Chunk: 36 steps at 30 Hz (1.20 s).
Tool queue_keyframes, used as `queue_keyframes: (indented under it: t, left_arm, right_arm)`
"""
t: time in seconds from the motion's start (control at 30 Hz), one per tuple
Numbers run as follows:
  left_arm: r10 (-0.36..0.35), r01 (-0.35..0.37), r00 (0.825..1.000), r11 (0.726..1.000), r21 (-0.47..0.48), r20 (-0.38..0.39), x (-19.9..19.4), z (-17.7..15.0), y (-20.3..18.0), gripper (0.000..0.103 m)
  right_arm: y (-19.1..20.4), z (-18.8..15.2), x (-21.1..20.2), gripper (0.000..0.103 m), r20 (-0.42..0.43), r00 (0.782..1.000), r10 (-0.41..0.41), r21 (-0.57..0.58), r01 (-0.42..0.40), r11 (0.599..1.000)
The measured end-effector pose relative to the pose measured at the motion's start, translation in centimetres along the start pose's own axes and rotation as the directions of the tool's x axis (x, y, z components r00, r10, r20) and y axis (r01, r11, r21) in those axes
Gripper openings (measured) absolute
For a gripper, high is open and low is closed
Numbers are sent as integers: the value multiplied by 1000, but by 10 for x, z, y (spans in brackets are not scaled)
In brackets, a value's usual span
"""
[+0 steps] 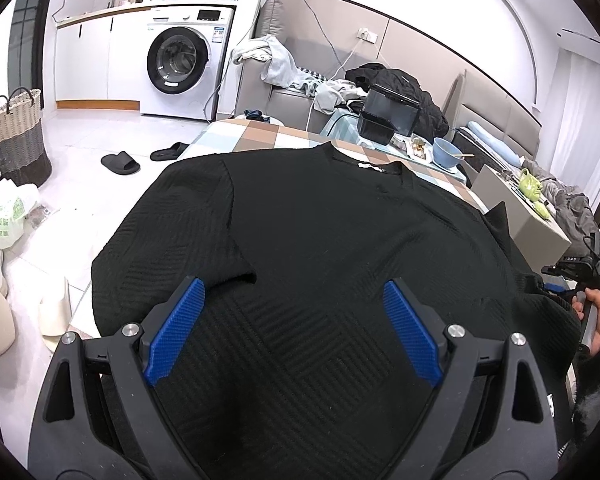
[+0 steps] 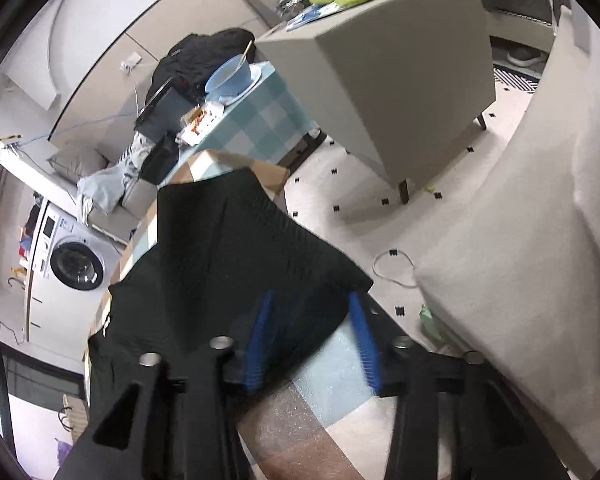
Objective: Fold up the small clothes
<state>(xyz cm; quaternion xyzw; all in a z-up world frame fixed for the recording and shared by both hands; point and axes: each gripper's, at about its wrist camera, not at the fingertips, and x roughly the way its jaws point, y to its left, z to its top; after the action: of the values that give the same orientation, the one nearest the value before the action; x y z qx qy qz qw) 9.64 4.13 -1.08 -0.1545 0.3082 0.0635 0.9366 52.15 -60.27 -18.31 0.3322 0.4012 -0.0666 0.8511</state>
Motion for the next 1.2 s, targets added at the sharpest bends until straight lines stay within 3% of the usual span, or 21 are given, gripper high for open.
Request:
queue_keyframes:
  t: [0.13, 0.2, 0.3, 0.33, 0.37, 0.43, 0.57, 0.63, 0.73, 0.8, 0.83, 0.9, 0.93, 0.97, 1.1, 1.2]
  left_arm:
    - [9, -9, 1000, 1000, -2, -9, 1, 0, 1, 90]
    - [10, -10, 1000, 1000, -4, -5, 0, 0, 1, 90]
    - [18, -18, 1000, 1000, -6, -3, 0, 2, 3, 90]
    - [23, -23, 1000, 1000, -7, -4, -1, 2, 3, 90]
    - [26, -26, 1000, 1000, -10, -4, -1, 2, 3, 90]
    - [27, -27, 1000, 1000, -13, -1, -4, 1, 6, 90]
    - [39, -39, 999, 999, -14, 1, -5, 2, 7, 90]
    - [38, -38, 999, 999, -18, 3, -6, 3, 6, 90]
    - [43, -42, 999, 999, -23, 12, -7, 6, 7, 90]
    - [58, -58, 998, 998, -30, 15, -8, 8, 7, 90]
    - [63, -62, 998, 997, -37, 18, -8, 8, 9, 90]
    - [65, -64, 998, 996, -59, 19, -10, 8, 14, 90]
    - [69, -68, 997, 995, -70, 17, -10, 8, 16, 90]
    - [77, -75, 997, 994, -80, 14, -10, 8, 19, 90]
    - [104, -102, 995, 986, -129, 6, -14, 4, 35, 90]
    - [114, -112, 994, 977, -183, -4, -16, 0, 55, 90]
  right_arm:
    - [5, 0, 13, 54, -17, 999, -49, -18, 49, 999]
    - [7, 0, 23, 55, -34, 996, -82, -19, 81, 997]
    - [4, 1, 30, 53, -23, 998, -59, 4, 59, 998]
    - [5, 2, 29, 46, -15, 998, -56, 11, 56, 998]
    - [7, 3, 26, 27, 8, 998, -54, -1, 54, 999]
    - [13, 5, 18, 8, 43, 998, -40, -31, 42, 999]
    - [39, 10, -14, 6, 160, 985, 64, -120, -45, 992]
    - [66, 10, -30, 6, 175, 968, 180, -196, -145, 970]
    - [120, -4, -43, 6, 93, 929, 359, -349, -307, 886]
    - [152, -27, -40, 7, -49, 903, 427, -426, -406, 809]
    - [165, -40, -37, 8, -111, 893, 436, -448, -437, 780]
    - [186, -70, -26, 22, -228, 887, 401, -495, -460, 737]
    - [190, -84, -20, 42, -276, 887, 370, -509, -462, 727]
    - [191, -94, -17, 48, -301, 886, 352, -517, -462, 721]
    - [178, -111, -14, 48, -276, 926, 259, -532, -372, 761]
    - [163, -116, -6, 48, -286, 939, 191, -507, -317, 802]
